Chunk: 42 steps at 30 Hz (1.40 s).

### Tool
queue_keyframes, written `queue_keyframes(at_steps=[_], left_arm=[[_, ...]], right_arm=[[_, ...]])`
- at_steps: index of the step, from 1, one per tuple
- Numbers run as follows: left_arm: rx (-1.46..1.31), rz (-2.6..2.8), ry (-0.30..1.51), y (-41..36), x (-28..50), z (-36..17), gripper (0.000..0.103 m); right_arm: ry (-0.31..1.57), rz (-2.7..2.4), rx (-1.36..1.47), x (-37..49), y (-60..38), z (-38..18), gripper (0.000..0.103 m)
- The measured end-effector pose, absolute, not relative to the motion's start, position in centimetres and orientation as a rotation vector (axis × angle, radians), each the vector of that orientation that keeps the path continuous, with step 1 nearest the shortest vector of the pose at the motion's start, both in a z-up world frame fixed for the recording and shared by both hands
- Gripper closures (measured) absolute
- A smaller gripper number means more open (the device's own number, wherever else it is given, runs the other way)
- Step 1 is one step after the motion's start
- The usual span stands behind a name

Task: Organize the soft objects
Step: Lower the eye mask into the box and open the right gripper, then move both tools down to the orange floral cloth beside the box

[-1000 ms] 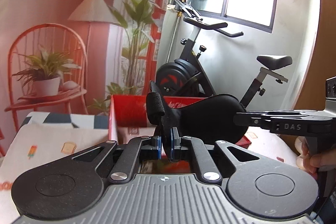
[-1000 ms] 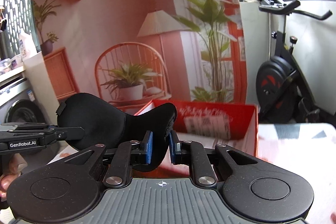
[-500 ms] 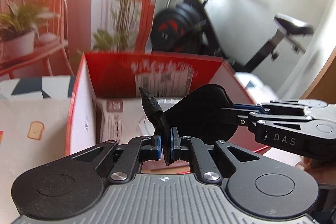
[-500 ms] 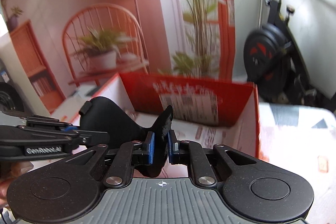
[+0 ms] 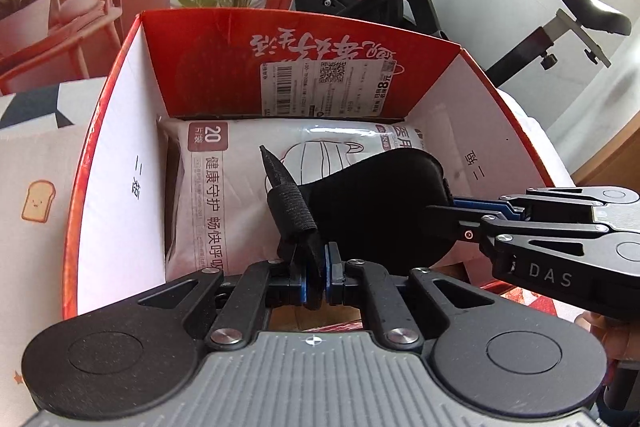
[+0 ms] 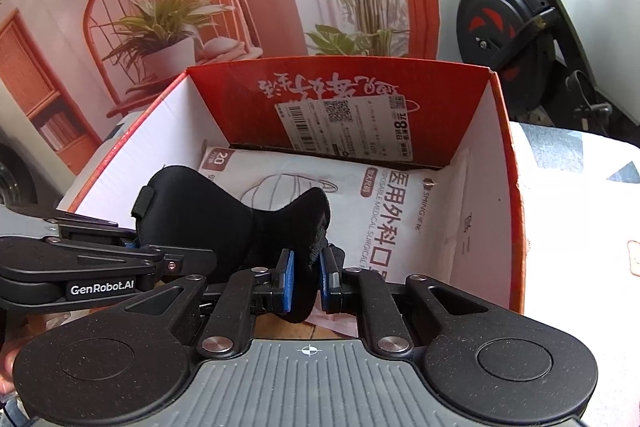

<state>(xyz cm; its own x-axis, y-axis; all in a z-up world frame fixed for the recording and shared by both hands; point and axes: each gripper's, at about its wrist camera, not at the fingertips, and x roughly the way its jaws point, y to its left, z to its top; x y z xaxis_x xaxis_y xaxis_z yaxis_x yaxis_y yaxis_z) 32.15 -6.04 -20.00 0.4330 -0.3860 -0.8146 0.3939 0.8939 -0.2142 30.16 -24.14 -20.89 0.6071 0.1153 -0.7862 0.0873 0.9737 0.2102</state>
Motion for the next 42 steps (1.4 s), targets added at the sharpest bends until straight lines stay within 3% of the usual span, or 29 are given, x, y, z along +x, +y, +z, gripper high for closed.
queue_keyframes(at_steps=[4,8,9,15,28,42], left_arm=[[0.045,-0.476,0.974,-6.1,31.7,-19.1,0.090],[0.057,-0.447,0.922,-5.3,31.2,-17.8,0.053],[0.056,-0.438,0.909,-5.0,31.0,-17.4,0.050],[0.065,-0.415,0.841,-3.8,29.7,-15.2,0.044],[0.085,-0.448,0.778,0.0,24.2,-14.0,0.044],[-0.035,-0.443,0.873,2.5,21.3,-18.9,0.045]], right_arm=[[0.909,-0.028,0.192,29.8,-24.2,-20.4,0.079],[0.870,-0.064,0.163,28.8,-24.5,-19.5,0.075],[0.858,-0.072,0.162,28.5,-24.6,-19.2,0.074],[0.801,-0.084,0.178,26.7,-24.9,-17.9,0.069],[0.716,-0.022,0.208,21.2,-23.1,-16.2,0.063],[0.805,0.018,0.379,15.7,-20.8,-21.8,0.062]])
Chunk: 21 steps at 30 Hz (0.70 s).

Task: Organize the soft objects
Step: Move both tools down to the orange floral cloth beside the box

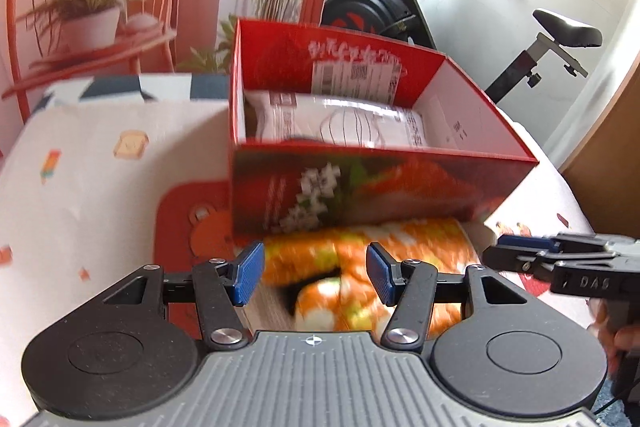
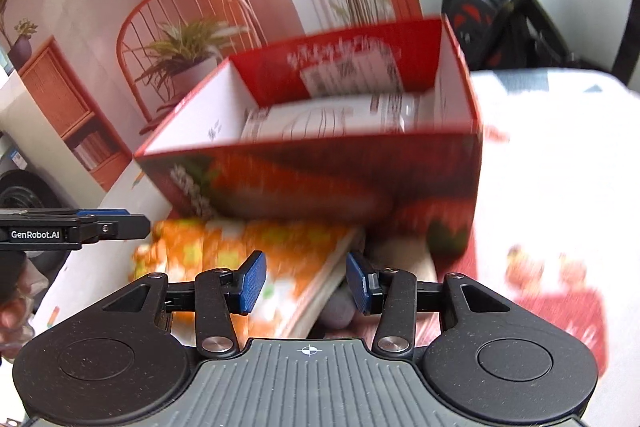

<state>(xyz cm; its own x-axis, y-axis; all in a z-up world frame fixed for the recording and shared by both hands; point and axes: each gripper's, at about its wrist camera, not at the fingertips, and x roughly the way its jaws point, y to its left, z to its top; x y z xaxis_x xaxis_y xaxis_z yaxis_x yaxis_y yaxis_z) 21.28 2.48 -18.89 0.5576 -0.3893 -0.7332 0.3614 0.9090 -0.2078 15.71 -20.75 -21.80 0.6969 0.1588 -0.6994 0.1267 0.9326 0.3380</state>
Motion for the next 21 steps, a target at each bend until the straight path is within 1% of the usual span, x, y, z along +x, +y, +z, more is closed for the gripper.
queue_keyframes(at_steps=[8,9,15,18,21], left_arm=[[-0.165,-0.428,0.900,2.2,19.4,-22.1,0.045],[-0.178,-0.418,0.895,2.2,19.1,-22.2,0.046],[-0.240,-0.388,0.863,2.8,17.2,-22.4,0.059],[-0.192,-0.393,0.833,2.3,16.3,-22.1,0.061],[-0.147,-0.400,0.811,1.7,15.7,-21.6,0.061]], right_arm=[[0.825,0.031,0.465,14.0,-19.2,-24.4,0.060],[0.824,0.029,0.475,13.7,-19.2,-24.7,0.060],[0.802,0.010,0.544,13.2,-20.0,-25.1,0.057],[0.795,0.010,0.564,13.0,-20.1,-25.5,0.056],[0.764,0.037,0.602,12.4,-20.1,-25.9,0.058]])
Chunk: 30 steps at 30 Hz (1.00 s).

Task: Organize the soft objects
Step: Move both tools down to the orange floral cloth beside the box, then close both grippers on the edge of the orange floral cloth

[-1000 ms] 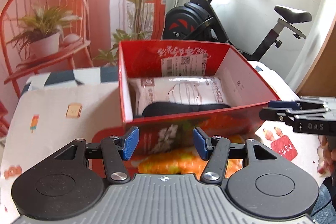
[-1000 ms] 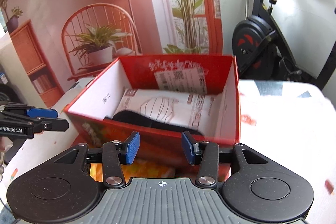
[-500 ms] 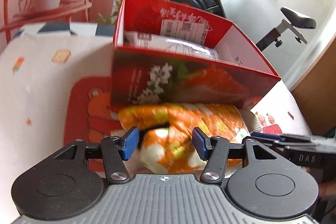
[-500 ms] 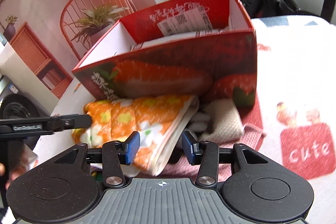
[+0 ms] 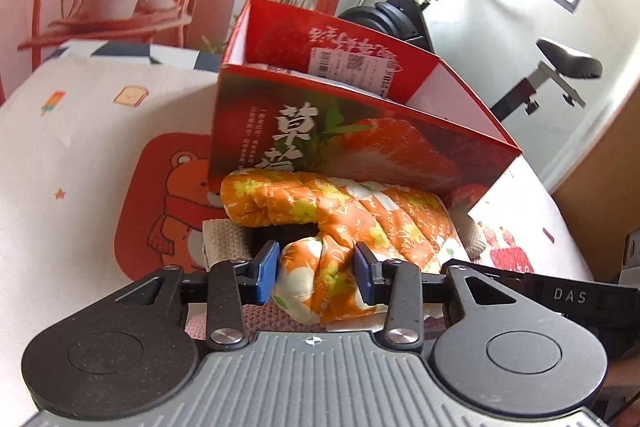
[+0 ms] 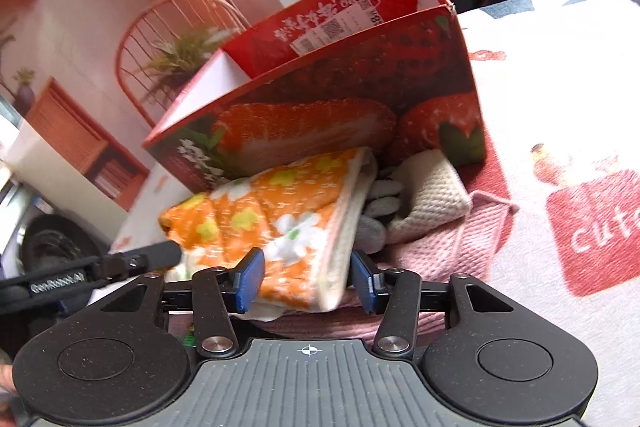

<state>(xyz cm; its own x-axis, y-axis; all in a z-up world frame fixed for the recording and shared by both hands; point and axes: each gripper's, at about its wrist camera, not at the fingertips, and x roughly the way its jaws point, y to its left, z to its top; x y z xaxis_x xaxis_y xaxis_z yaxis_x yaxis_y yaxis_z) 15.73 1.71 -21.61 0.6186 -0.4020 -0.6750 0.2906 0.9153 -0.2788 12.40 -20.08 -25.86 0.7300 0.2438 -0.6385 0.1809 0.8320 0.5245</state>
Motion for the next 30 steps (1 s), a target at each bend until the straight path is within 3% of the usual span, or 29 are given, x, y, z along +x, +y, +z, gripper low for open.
queue_keyframes(at_steps=[9,22,30], left_arm=[[-0.108,-0.400,0.782,1.6,13.7,-20.8,0.062],[-0.082,-0.443,0.813,1.2,10.7,-20.9,0.062],[-0.126,-0.447,0.882,1.4,11.9,-23.0,0.062]], right_arm=[[0.691,0.052,0.600,10.5,-20.1,-25.2,0.086],[0.664,0.030,0.574,7.1,-19.6,-23.9,0.090],[0.688,0.012,0.554,7.1,-19.8,-24.7,0.085]])
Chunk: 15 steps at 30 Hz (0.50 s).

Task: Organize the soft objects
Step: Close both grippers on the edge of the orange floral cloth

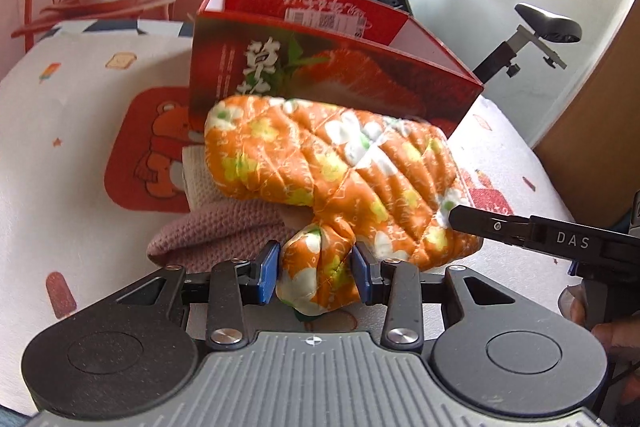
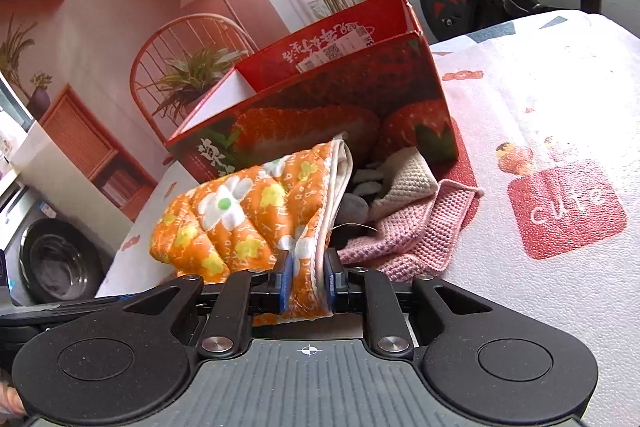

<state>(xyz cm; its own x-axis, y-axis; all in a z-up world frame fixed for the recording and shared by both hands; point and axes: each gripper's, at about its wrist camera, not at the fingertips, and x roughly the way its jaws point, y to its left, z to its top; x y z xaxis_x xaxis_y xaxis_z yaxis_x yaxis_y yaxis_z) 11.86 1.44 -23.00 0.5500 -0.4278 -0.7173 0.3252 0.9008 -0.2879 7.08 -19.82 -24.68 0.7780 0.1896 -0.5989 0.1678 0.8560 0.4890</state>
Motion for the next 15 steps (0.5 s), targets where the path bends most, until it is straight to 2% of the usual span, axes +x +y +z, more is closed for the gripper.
queue_keyframes(at_steps=[15], left_arm=[[-0.173,-0.470,0.901,1.8,12.5,-25.0,0.056]], right_arm=[[0.624,-0.013,0.543,8.1,-19.5,-27.0,0.061]])
